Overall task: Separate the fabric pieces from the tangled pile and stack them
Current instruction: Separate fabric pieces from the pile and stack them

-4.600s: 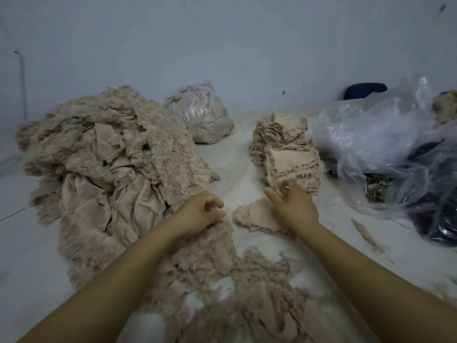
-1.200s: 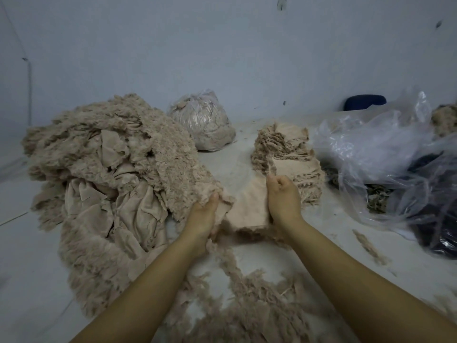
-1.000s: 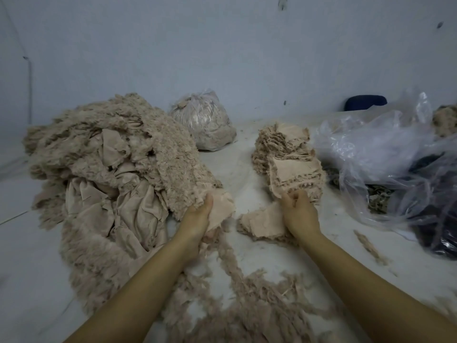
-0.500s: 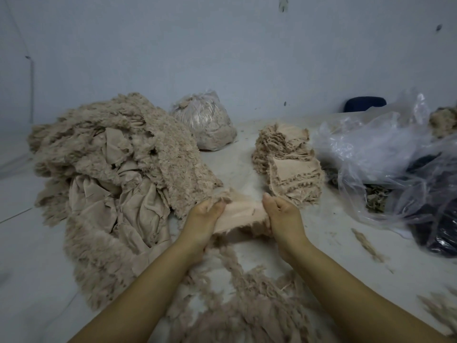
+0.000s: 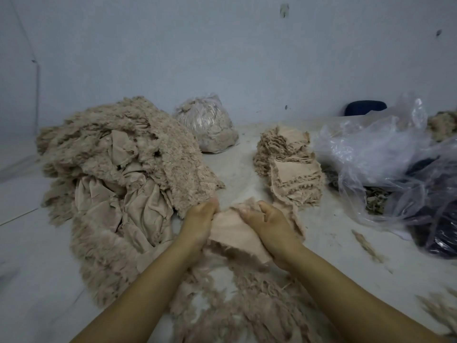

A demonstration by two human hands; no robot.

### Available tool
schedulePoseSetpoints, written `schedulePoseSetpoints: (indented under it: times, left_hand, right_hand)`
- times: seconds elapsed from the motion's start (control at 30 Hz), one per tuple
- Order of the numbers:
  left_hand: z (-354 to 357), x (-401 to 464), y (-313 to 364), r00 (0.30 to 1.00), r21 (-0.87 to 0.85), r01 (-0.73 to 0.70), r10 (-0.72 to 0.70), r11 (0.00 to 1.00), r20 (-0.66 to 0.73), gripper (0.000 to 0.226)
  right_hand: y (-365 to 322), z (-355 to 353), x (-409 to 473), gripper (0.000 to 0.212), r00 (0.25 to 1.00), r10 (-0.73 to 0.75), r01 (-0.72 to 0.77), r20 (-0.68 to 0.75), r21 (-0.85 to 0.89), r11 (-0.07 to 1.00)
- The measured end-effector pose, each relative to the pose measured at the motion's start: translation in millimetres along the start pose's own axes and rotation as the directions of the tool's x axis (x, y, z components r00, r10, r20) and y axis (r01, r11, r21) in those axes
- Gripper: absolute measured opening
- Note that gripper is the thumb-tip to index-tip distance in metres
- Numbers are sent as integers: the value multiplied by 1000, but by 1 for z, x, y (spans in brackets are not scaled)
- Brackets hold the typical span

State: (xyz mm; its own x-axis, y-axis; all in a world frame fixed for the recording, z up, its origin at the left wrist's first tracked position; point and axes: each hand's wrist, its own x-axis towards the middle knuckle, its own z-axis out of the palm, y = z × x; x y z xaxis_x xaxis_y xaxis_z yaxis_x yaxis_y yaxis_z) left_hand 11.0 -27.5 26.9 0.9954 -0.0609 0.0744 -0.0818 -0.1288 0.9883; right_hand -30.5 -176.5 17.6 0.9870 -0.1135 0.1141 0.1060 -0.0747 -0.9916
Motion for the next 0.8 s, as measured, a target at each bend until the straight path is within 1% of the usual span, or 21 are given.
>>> schedulePoseSetpoints:
  times: [0.03, 0.07, 0.13, 0.17, 0.23, 0.3, 0.37, 0.4, 0.43, 0.47, 0.5, 0.53, 0.57, 0.6, 0.63, 0.67, 0.7, 0.73, 0.77, 0.8]
  left_hand:
    - [-7, 4, -3, 998, 5, 25, -24, 1000, -63, 45]
    - [-13, 8, -7, 996, 17, 48, -46, 999, -74, 46]
    - [-20, 5, -10, 996, 109, 85, -84, 990, -11, 53]
    - [-18, 0, -8, 994, 113, 98, -103, 989, 43, 59]
    - [-9, -9, -1, 975, 23, 166, -168, 986, 145, 69]
    - [2, -16, 5, 934, -48, 261, -240, 964, 264, 73]
    - [10, -19, 6, 877, -148, 396, -325, 906, 354, 63]
    - [12, -18, 5, 853, -216, 460, -362, 861, 375, 55]
    - [14, -18, 4, 848, -285, 494, -381, 821, 369, 48]
    - [17, -16, 2, 865, -337, 482, -380, 809, 326, 43]
    - [21, -15, 0, 896, -349, 434, -360, 831, 258, 38]
    - [23, -13, -4, 926, -290, 371, -330, 882, 181, 35]
    - [25, -12, -7, 953, -174, 296, -279, 939, 117, 33]
    - [25, -13, -7, 973, -65, 218, -212, 974, 88, 30]
    - [25, -14, -8, 985, 0, 146, -146, 989, 88, 27]
    - [25, -13, -8, 989, 15, 99, -100, 995, 112, 26]
    - [24, -13, -8, 987, -4, 70, -69, 998, 147, 22]
    - [23, -12, -7, 984, -39, 55, -47, 998, 171, 19]
    - [23, -12, -5, 983, -73, 49, -35, 996, 178, 18]
    - [22, -11, -4, 984, -88, 46, -29, 995, 177, 18]
  right_hand:
    - [0, -3, 1, 26, 997, 29, -29, -67, 8, 1000]
    - [1, -6, 2, 30, 990, 58, -56, -125, 26, 998]
    - [4, -10, 3, 25, 979, 67, -60, -191, 43, 997]
    - [4, -8, 2, 21, 978, 54, -47, -201, 42, 998]
    - [6, 1, 1, 15, 979, 5, 6, -205, 55, 998]
    - [9, 11, -1, 9, 979, -57, 76, -195, 91, 993]
    - [10, 17, -3, 10, 981, -80, 111, -175, 176, 978]
    - [12, 18, -4, 14, 981, -85, 119, -176, 193, 974]
    - [14, 18, -4, 18, 979, -88, 122, -182, 187, 975]
    - [16, 18, -5, 22, 979, -84, 117, -186, 175, 978]
    - [18, 17, -5, 26, 980, -74, 105, -186, 165, 981]
    - [19, 16, -4, 30, 981, -58, 86, -185, 148, 985]
    - [20, 15, -2, 36, 983, -37, 61, -180, 130, 990]
    - [19, 13, 0, 42, 985, -9, 28, -171, 109, 994]
    - [19, 12, 3, 48, 986, 20, -4, -165, 96, 995]
    - [19, 10, 7, 47, 984, 38, -24, -172, 84, 996]
    - [19, 8, 11, 37, 980, 31, -19, -198, 61, 998]
    - [19, 6, 14, 22, 970, 6, -1, -242, 24, 1000]
    - [19, 4, 17, 11, 958, -14, 13, -287, -5, 1000]
    - [21, 2, 19, 14, 946, -28, 24, -324, -19, 1000]
